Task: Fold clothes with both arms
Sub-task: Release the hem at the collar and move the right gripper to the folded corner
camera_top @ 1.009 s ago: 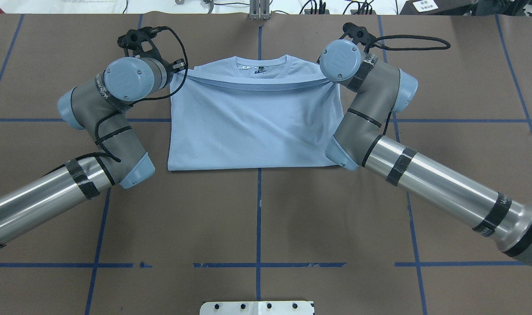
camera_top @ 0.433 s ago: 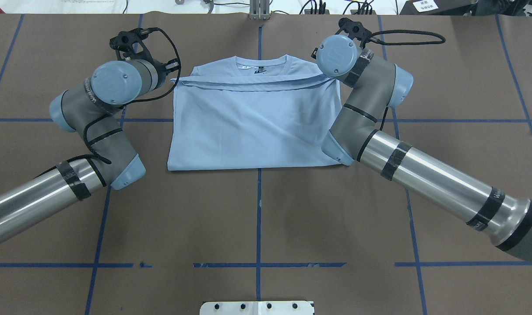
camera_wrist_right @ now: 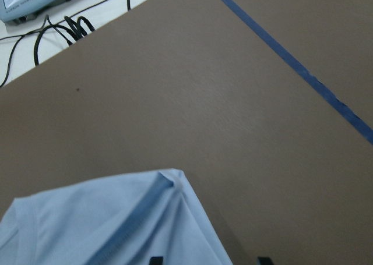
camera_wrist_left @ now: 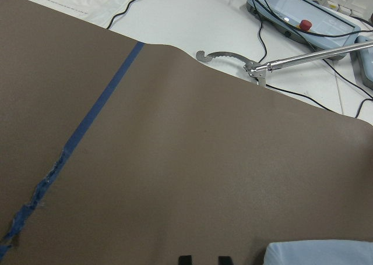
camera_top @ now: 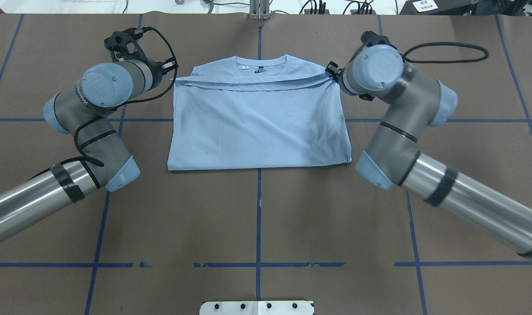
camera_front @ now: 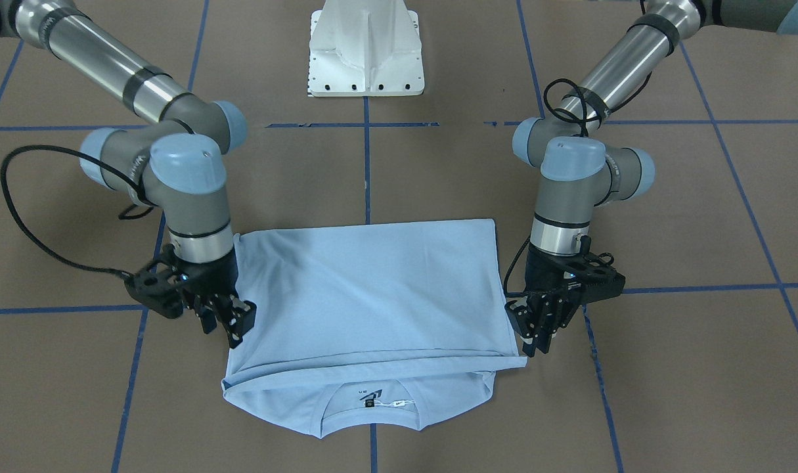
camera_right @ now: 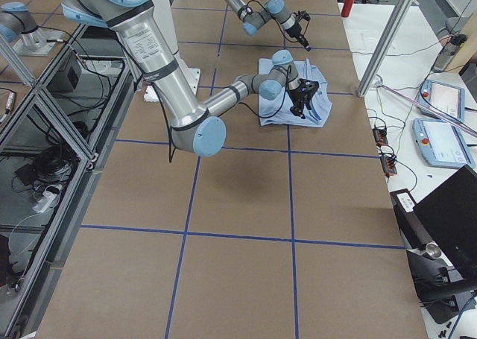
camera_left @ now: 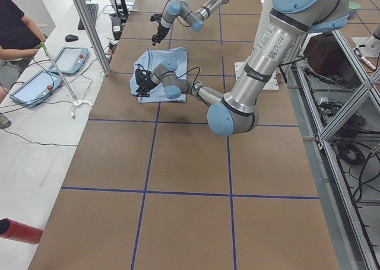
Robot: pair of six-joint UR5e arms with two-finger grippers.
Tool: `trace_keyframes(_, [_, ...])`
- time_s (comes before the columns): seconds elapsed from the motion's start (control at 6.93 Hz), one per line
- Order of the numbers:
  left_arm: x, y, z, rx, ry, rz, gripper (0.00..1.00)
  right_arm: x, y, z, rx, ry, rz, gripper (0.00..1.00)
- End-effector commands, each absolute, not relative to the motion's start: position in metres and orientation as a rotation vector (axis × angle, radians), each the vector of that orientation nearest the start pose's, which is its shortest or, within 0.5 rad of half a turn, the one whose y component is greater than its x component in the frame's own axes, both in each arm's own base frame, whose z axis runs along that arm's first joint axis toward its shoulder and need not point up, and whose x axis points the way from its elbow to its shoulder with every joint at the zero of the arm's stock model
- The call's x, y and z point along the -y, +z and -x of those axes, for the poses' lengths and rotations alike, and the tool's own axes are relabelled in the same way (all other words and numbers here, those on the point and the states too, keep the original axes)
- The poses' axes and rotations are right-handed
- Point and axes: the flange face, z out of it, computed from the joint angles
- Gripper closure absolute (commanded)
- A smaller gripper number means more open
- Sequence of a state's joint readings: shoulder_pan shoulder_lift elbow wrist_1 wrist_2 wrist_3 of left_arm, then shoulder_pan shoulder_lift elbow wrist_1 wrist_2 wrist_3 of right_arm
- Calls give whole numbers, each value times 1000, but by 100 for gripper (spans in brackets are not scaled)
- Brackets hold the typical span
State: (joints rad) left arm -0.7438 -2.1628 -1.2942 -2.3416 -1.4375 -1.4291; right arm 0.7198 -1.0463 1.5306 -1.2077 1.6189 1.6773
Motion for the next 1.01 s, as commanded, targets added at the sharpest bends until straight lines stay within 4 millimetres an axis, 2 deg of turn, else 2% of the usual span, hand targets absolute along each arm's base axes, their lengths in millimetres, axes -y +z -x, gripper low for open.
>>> trace_keyframes(0.0, [608, 350, -449, -959, -601, -565, 65, 446, 376, 420, 884, 786, -78, 33])
trace_keyframes(0.14, [608, 351, -449, -960, -599, -562, 65, 432, 377, 427, 893, 800, -53, 26])
trace_keyframes(0.29, [608, 351, -449, -959, -601, -560, 65, 431, 374, 435, 899, 850, -62, 26])
trace_keyframes(0.58, [607, 349, -450, -959, -603, -559, 65, 442, 352, 450, 928, 888, -89, 25])
trace_keyframes(0.87, [603, 346, -453, -967, -608, -552, 65, 434, 369, 475, 887, 874, -107, 25])
